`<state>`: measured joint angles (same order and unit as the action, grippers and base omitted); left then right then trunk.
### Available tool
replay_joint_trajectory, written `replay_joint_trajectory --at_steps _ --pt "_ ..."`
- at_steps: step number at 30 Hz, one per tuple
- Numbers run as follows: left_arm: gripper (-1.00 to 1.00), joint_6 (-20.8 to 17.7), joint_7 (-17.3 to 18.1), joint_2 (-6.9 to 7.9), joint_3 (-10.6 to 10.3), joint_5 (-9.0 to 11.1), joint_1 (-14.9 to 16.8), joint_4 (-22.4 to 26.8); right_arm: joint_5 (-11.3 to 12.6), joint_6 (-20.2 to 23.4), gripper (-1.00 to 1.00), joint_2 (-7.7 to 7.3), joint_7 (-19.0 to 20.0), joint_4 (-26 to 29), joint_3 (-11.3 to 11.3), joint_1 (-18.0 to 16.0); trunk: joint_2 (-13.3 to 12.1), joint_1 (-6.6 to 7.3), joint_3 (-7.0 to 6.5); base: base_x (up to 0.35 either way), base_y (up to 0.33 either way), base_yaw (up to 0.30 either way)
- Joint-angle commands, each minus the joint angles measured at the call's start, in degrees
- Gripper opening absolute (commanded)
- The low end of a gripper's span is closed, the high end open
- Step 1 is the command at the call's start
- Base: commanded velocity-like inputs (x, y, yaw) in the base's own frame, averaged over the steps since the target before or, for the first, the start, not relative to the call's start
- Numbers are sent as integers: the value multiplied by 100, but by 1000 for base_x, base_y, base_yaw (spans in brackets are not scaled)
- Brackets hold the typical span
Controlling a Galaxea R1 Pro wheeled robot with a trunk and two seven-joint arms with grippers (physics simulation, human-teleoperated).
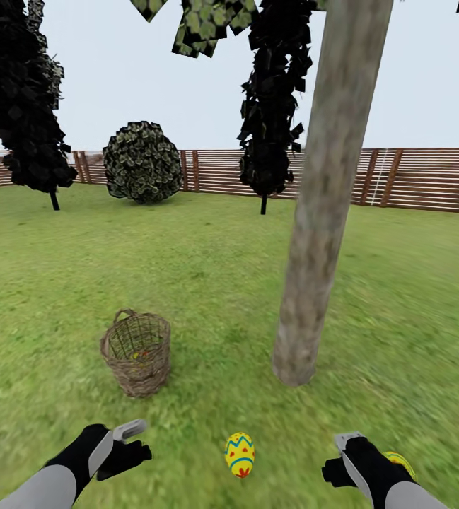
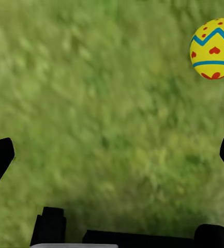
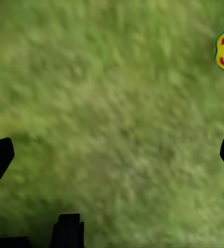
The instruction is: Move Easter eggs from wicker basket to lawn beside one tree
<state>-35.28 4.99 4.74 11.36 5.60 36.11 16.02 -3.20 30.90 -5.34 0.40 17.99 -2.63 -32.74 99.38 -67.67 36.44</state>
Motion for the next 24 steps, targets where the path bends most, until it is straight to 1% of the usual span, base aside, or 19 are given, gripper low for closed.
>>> replay_joint_trajectory --at_steps 1,24 --pt "100 -32 -7 1 6 56 1 6 -32 39 100 -3 4 12 -27 -2 3 0 6 0 346 0" --pt "100 -23 -6 9 6 64 1 8 -32 39 100 -3 4 12 -27 -2 3 0 6 0 346 0"
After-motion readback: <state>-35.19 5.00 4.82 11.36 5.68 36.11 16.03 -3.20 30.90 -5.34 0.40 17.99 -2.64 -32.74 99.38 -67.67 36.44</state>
